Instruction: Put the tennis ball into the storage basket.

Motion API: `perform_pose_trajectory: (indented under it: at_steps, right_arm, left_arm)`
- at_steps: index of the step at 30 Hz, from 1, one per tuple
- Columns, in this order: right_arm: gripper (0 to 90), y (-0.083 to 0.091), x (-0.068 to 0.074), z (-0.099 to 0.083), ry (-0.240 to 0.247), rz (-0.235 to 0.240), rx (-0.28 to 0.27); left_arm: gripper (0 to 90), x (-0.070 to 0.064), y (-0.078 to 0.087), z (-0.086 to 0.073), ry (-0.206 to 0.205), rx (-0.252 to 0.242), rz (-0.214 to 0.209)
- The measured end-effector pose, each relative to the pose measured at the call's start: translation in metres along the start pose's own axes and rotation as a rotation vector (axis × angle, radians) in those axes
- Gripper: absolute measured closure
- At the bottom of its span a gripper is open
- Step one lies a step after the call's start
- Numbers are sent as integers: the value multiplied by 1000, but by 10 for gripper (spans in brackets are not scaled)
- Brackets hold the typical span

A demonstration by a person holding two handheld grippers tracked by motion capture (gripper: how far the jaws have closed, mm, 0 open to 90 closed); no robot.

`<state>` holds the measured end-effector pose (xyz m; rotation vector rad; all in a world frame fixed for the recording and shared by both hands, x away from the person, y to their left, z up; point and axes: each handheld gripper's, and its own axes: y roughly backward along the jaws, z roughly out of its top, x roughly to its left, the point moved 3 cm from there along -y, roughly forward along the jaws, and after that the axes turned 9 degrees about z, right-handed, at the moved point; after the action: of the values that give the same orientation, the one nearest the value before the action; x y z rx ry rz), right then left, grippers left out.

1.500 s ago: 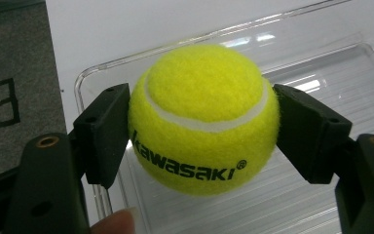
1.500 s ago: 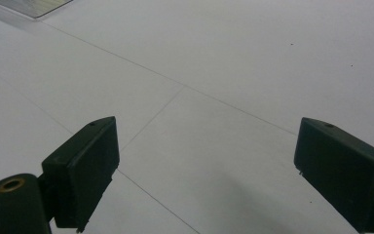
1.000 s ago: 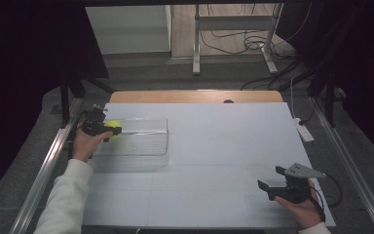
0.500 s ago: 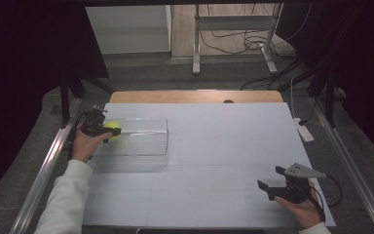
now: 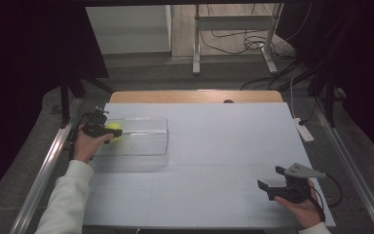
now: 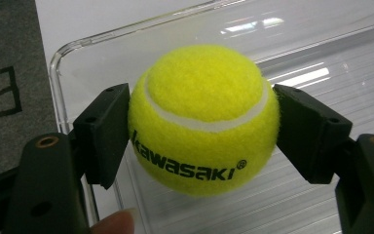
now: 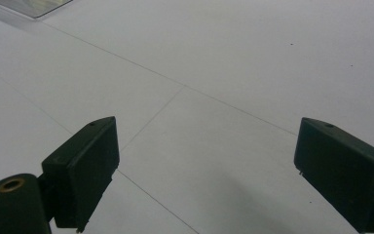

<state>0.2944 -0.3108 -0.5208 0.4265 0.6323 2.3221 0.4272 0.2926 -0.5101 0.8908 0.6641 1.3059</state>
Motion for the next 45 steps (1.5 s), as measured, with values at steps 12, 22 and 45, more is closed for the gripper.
perform_pose_trajectory:
  at_steps: [12,22,45]
  right_arm:
    - [93,0,0,0,1,2,0]
    - [93,0,0,0,0,2,1]
    - [93,-1,0,0,0,6,0]
  left_arm:
    - [256,0,-2,0,3,17,12]
    - [255,-1,-4,-1,5,45,13]
    - [188,-5,4,2,-5,4,13]
